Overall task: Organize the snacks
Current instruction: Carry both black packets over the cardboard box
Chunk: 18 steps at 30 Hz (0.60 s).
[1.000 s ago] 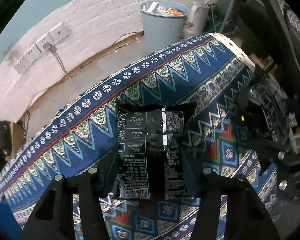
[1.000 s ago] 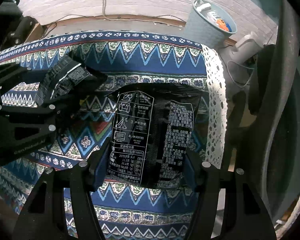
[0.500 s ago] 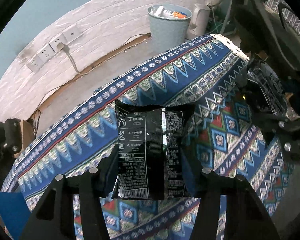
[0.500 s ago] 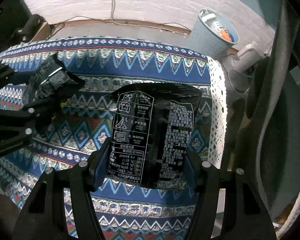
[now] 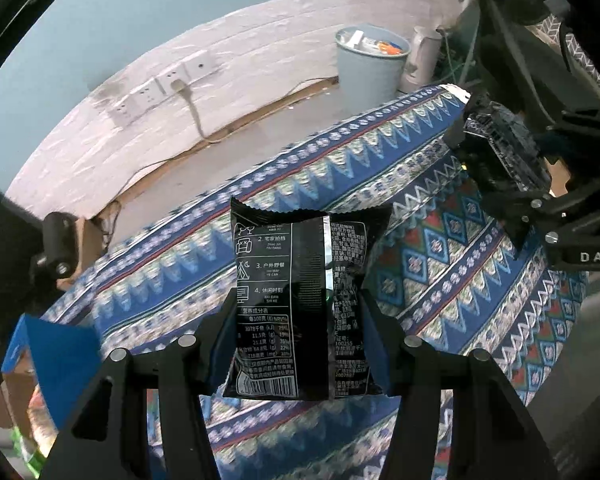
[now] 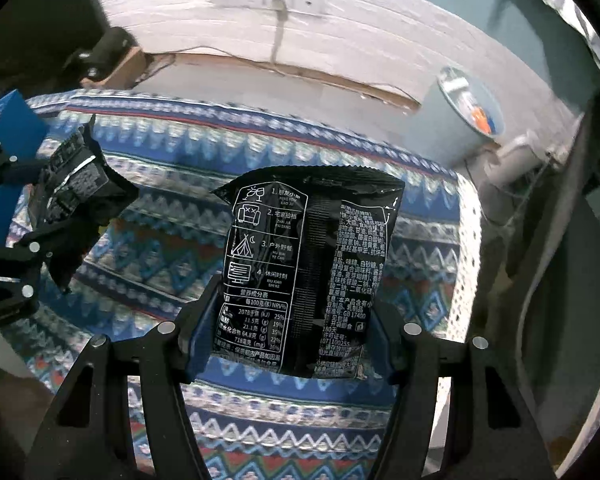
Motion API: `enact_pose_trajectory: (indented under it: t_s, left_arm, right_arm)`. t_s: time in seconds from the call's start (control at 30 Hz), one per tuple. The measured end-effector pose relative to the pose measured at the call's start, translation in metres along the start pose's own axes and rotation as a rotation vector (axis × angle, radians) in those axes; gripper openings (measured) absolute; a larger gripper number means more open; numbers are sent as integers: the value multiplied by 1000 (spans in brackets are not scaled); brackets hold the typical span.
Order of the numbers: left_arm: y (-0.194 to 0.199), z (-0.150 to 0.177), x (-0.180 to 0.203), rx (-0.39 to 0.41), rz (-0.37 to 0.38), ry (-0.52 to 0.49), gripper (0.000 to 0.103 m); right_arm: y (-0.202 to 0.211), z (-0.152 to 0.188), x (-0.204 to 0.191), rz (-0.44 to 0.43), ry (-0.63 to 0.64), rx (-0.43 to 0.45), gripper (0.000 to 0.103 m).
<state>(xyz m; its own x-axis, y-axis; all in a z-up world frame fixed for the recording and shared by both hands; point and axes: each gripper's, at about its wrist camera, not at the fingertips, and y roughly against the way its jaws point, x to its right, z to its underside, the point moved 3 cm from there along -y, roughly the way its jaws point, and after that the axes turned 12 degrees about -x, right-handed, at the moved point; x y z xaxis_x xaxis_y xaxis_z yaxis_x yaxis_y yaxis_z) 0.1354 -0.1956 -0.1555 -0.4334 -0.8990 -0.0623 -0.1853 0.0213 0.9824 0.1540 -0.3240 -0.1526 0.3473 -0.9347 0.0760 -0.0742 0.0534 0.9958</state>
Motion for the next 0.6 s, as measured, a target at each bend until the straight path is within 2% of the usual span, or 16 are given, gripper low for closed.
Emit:
enact_pose_trajectory:
  t_s: [0.3, 0.6]
  left_arm:
    - [39, 33, -41, 44, -54, 52, 57]
    - [66, 67, -84, 44, -70, 122, 57]
  right_arm:
    - [24, -22, -48, -15, 77, 35, 63]
    - [47, -41, -103, -54, 159, 69, 63]
